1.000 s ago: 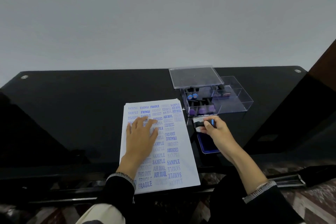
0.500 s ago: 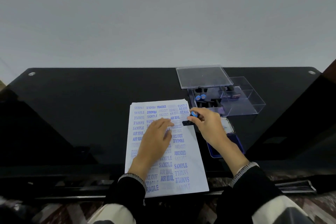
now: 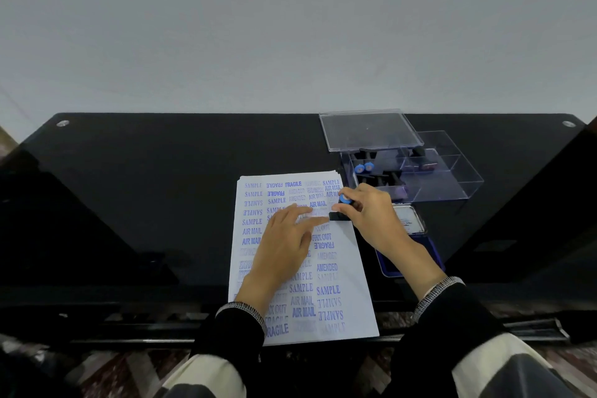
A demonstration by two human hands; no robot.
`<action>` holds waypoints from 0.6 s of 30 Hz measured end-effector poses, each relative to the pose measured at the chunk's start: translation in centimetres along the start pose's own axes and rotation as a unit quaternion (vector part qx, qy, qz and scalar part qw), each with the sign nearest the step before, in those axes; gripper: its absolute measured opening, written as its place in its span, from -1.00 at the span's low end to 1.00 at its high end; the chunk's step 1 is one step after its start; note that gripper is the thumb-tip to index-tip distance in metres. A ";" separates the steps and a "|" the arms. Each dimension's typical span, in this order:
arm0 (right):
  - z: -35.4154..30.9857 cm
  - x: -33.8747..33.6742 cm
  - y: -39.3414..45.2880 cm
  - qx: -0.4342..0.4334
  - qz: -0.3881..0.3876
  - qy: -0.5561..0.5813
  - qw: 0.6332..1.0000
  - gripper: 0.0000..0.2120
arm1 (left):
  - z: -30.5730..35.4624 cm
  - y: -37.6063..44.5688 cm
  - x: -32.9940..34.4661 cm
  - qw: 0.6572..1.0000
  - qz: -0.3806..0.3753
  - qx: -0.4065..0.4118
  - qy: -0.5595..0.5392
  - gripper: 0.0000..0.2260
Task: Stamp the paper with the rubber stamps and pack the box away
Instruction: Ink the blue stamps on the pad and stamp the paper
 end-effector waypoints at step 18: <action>-0.4 0.5 0.1 -0.030 -0.002 -0.014 0.999 -0.69 | 0.1 0.1 0.2 1.000 -0.008 0.011 0.022 -0.66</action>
Point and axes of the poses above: each hand's wrist, its own y-axis towards the middle knuckle, its own x-axis out of the palm, z = x × y, the point moved 10 cm from there along y, towards the middle knuckle, and after that the axes turned 1 degree about y, right-handed, at the moved point
